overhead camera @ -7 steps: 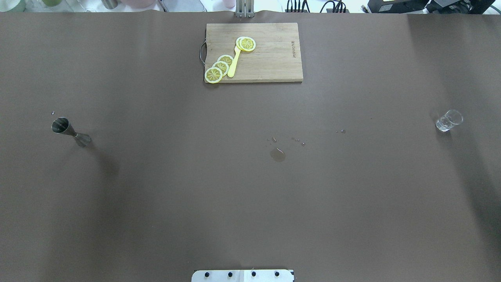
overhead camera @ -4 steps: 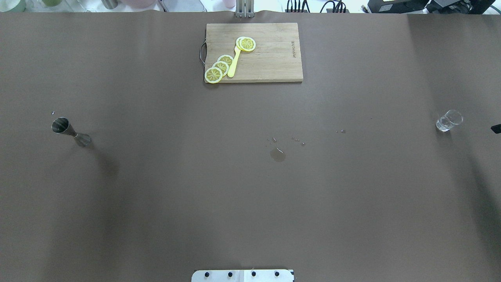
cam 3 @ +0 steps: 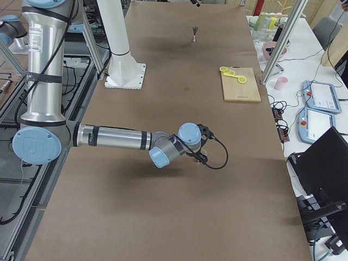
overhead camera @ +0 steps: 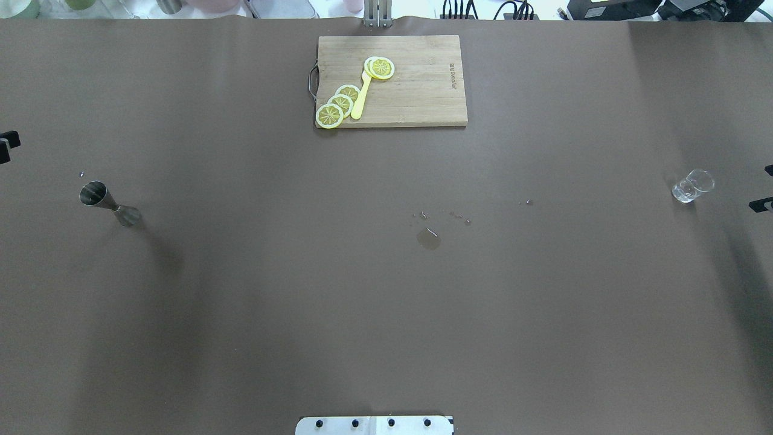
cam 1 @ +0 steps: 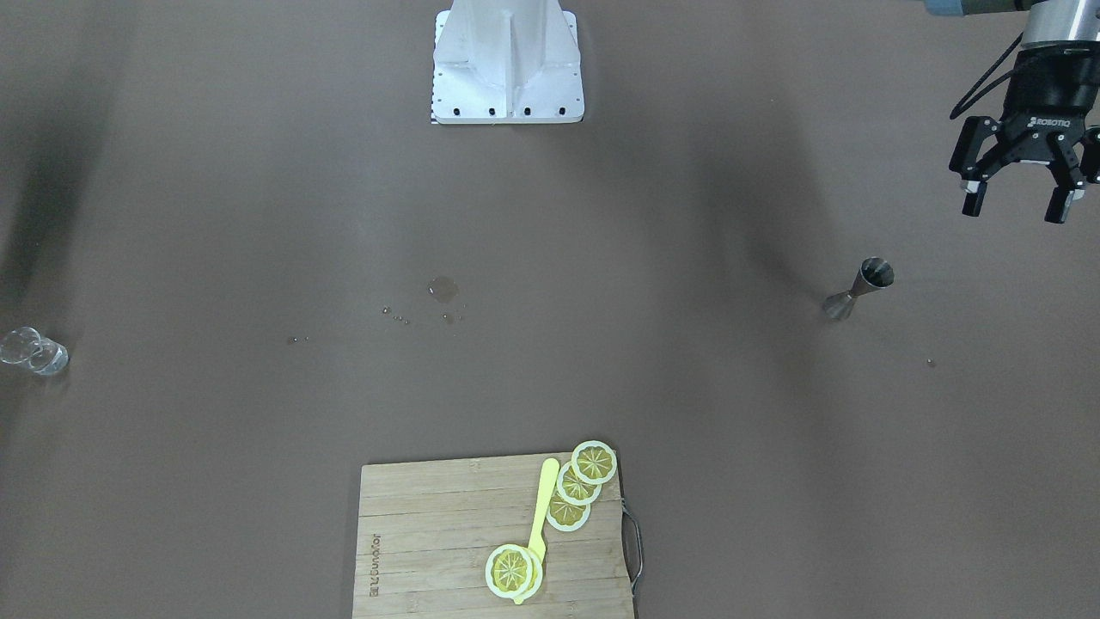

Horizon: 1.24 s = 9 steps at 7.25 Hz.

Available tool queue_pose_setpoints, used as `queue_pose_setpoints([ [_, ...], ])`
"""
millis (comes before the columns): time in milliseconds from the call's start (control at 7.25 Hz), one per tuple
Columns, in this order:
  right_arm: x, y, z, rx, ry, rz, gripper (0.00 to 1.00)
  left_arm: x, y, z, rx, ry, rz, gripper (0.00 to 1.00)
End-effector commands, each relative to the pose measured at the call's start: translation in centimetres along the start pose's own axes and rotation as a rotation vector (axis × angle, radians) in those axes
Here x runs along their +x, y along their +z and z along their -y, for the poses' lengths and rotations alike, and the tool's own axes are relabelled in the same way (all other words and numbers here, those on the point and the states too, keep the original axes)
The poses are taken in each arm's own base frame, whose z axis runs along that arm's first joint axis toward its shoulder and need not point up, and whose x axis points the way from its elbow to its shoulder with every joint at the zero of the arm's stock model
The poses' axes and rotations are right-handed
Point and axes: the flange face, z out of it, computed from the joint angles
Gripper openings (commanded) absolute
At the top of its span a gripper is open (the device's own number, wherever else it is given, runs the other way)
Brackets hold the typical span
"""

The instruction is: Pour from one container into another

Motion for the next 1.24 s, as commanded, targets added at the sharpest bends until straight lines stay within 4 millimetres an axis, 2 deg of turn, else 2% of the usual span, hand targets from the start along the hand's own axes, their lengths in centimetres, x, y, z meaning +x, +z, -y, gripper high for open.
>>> queue_pose_setpoints([
  [0, 0.5, 0.1, 1.4, 0.033, -0.042, 0.014, 1.00, 2.0, 0.7, -1.9, 0.105, 0.020, 0.005, 0.97],
  [138, 0.9, 0.0, 3.1, 0.043, -0.056, -0.001, 1.00, 2.2, 2.1, -3.9, 0.150, 0.012, 0.007, 0.97],
  [276, 1.0, -0.2, 3.8, 0.052, -0.059, -0.005, 1.00, 2.3, 3.3, -6.3, 0.194, 0.001, -0.004, 0.97],
  [551, 1.2, -0.3, 3.8, 0.052, -0.038, -0.013, 1.00, 3.1, 4.7, -9.3, 0.282, -0.002, -0.004, 0.97],
  [827, 1.9, -0.2, 4.8, 0.053, -0.026, -0.027, 1.00, 5.3, 6.9, -11.7, 0.341, -0.017, -0.019, 0.97],
  [965, 2.6, 0.8, 3.0, 0.049, -0.025, -0.023, 1.00, 6.1, 7.9, -13.5, 0.370, -0.026, -0.021, 0.97],
  [1103, 4.0, 2.8, -0.7, 0.065, -0.050, -0.029, 1.00, 6.8, 8.0, -15.1, 0.403, -0.043, -0.031, 0.97],
])
